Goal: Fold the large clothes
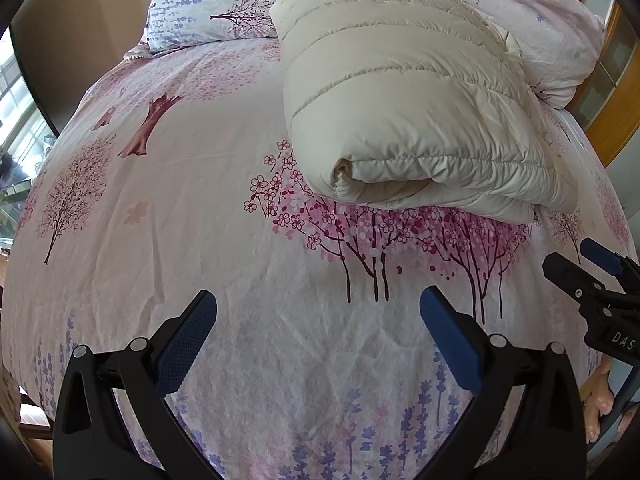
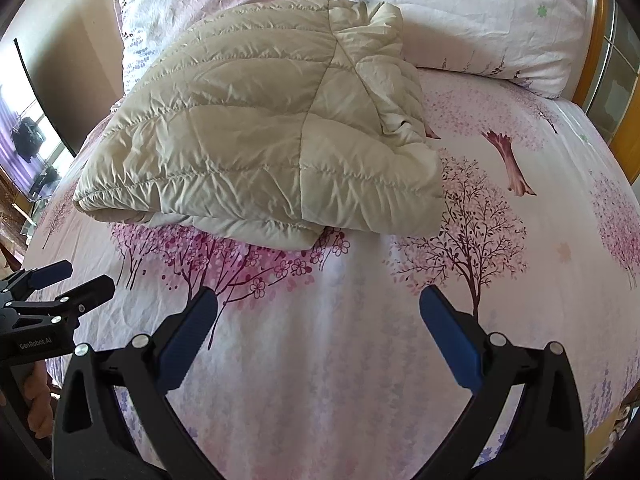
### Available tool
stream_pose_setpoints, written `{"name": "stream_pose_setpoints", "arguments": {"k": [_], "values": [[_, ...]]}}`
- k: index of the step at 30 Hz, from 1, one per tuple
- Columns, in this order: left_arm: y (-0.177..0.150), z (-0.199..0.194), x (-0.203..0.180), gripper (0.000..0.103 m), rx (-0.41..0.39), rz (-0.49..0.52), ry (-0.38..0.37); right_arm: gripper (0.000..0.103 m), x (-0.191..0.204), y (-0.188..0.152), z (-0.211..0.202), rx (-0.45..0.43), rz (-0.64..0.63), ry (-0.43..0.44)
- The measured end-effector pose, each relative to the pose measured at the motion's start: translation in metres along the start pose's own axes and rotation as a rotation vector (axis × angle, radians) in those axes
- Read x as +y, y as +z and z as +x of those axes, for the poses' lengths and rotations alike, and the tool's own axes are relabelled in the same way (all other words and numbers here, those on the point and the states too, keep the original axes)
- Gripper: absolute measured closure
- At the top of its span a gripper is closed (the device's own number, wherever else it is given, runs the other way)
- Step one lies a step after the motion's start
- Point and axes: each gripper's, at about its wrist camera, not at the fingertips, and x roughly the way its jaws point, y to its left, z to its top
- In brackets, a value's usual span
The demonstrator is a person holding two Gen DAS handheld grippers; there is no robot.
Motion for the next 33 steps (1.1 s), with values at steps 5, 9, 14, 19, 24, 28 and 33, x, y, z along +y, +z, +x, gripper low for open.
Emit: {"name": "stream_pose_setpoints", "arguments": {"k": [5,9,14,19,24,28,33], "values": [[0.0004,0.0003,0.0007,0.001,-0.001,-0.003,-0.001,0.002,0.0014,-0.0001,0.001,0.001,-0.001,0.002],[0.0007,-0.0001,0.0011,0.001,-0.005,-0.002,0.002,0.002,0.002,-0.0004,0.001,0.001,0.0,0.002],[0.0003,-0.0006,-0.0001,0.001,-0.011,0.008,0.009,0.002,0.0027,-0.0005,0.0013,0.004,0.001,0.002],[0.0006,-0.0008,-0.0009,0.001,-0.014,0.018,0.013,0.002,0.0036,-0.0003,0.0027,0.009,0.0,0.005],[0.0009,-0.0006,-0.0007,0.001,-0.014,0.02,0.011,0.002,0.0046,-0.0004,0.0033,0.009,0.002,0.005],[0.0012,-0.0006,-0.0011,0.001,-0.018,0.022,-0.001,0.002,0.0047,-0.0002,0.004,0.01,0.003,0.004],[0.0009,-0.0024,-0.0049,0.001,-0.039,0.038,0.024,0.002,0.0054,-0.0004,0.0055,0.016,0.005,0.008]]}}
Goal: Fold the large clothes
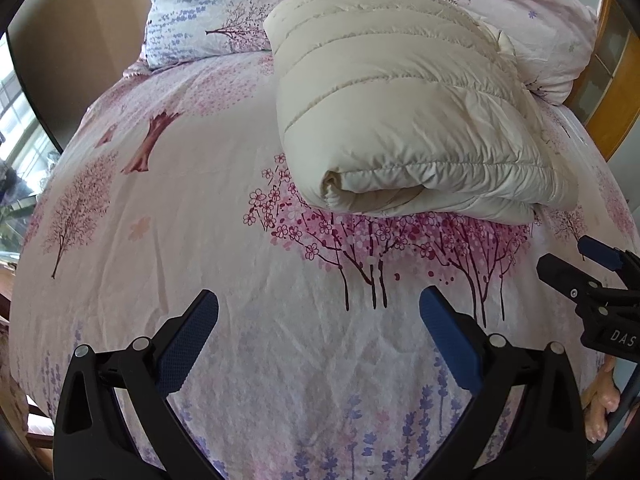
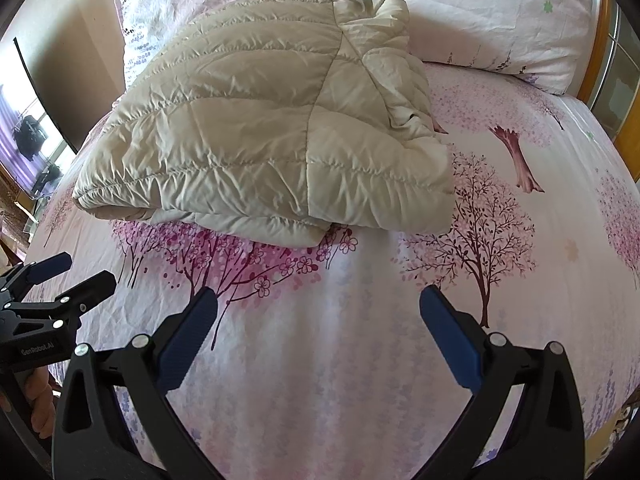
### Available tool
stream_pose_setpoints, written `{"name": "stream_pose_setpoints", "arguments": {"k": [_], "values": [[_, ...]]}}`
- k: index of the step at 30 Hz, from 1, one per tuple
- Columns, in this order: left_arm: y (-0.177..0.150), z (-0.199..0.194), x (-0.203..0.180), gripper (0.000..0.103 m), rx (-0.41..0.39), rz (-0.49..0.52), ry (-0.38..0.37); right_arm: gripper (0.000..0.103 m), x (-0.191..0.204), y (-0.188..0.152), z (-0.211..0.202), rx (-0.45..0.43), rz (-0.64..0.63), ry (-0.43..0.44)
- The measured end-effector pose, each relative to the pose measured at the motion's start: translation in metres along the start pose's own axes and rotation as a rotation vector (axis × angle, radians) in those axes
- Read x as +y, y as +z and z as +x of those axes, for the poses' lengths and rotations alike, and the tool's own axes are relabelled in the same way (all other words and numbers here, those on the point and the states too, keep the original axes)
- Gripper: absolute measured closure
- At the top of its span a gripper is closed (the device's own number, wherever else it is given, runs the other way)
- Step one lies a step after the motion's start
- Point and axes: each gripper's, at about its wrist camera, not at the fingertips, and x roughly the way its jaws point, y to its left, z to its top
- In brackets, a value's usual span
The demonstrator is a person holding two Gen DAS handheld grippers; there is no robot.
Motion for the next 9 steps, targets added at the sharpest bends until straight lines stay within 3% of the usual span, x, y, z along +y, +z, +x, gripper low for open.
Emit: {"name": "stream_pose_setpoints", "arguments": {"k": [9], "values": [[0.0008,0.0033,0.0031,0.001,0.012,-0.019,0.008,0.002,-0.0004,-0.0008,0.0018,0.004,0.0,0.003]]}}
